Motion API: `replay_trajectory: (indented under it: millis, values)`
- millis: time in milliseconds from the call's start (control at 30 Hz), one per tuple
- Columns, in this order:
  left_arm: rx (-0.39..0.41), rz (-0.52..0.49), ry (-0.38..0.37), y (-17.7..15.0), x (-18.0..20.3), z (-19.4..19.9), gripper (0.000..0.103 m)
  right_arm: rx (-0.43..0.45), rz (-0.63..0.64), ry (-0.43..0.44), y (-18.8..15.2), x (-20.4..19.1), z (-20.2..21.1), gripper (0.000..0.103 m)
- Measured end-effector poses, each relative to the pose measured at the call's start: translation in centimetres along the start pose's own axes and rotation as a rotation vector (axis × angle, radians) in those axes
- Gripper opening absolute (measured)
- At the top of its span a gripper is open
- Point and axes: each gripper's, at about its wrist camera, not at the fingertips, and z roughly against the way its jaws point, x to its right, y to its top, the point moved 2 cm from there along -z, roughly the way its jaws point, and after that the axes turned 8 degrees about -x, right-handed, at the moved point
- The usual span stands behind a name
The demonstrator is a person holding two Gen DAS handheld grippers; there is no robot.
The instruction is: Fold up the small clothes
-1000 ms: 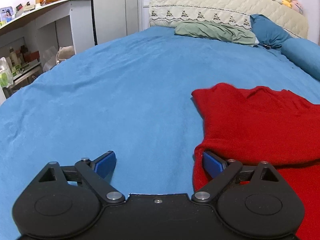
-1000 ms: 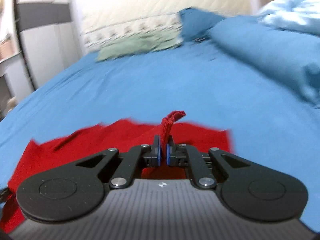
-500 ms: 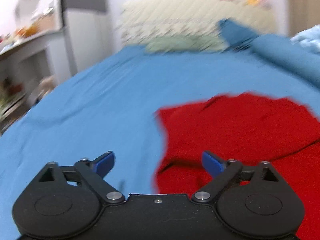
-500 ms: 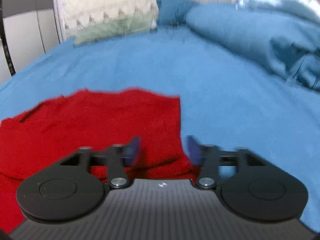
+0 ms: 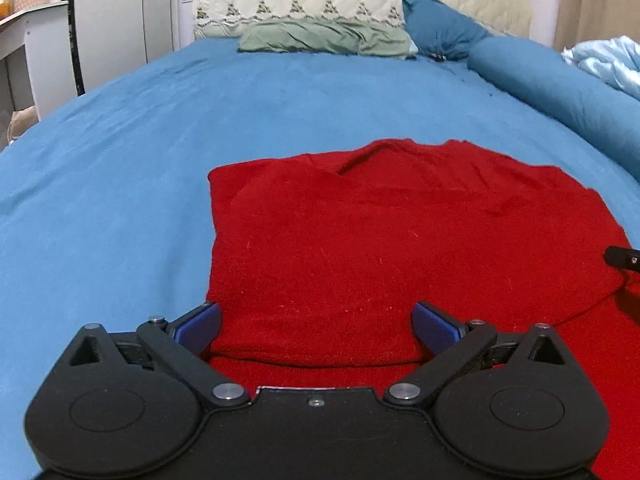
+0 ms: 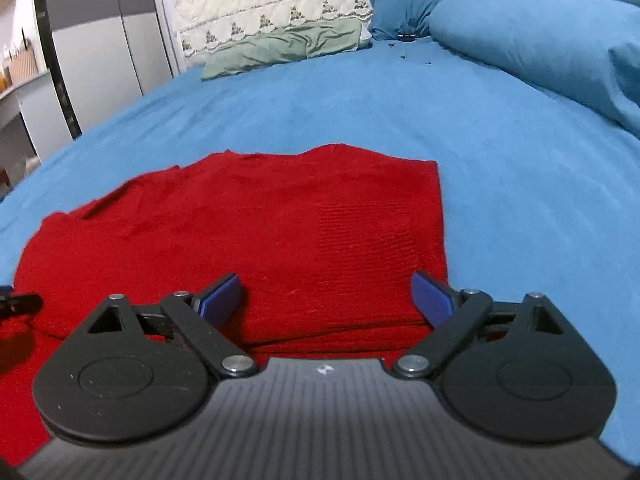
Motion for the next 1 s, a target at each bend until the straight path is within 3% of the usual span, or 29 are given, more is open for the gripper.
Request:
replay_trajectory:
  millis: [167,233,433,600,800,1000]
  values:
    - [-0.047,0.015,0.018,0.8,-0.1,1.6,0.103,-0.036,0.017,-0.052,0.5,0.2,0.7,0.103]
    - [-0.054,0.023,0.015,0.4,-0.1,3.2,0.103,-0.045,-0.023,-0.02,0.6,1.0,1.9,0.103]
    - [-0.002,0.021,0.051,-0.3,-0.9,13.4,0.103,0.031,0.013,0.045,1.8,1.8,11.5,0.103]
    - [-0.001,0.04,0.012,-1.6,-1.1,21.7,0.103,0.061,0.057,0.067,2.1,2.3,20.9,0.103]
    - [-0.064,0.09,0.023,-7.9,-1.0,27.5,0.103,-0.01,0.107,0.068,-0.4,2.4,28.4,0.103]
    - [-0.151,0.131,0.008,-15.4,-0.7,27.9,0.101,-0.128,0.117,0.084,-6.9,3.5,30.9,0.103]
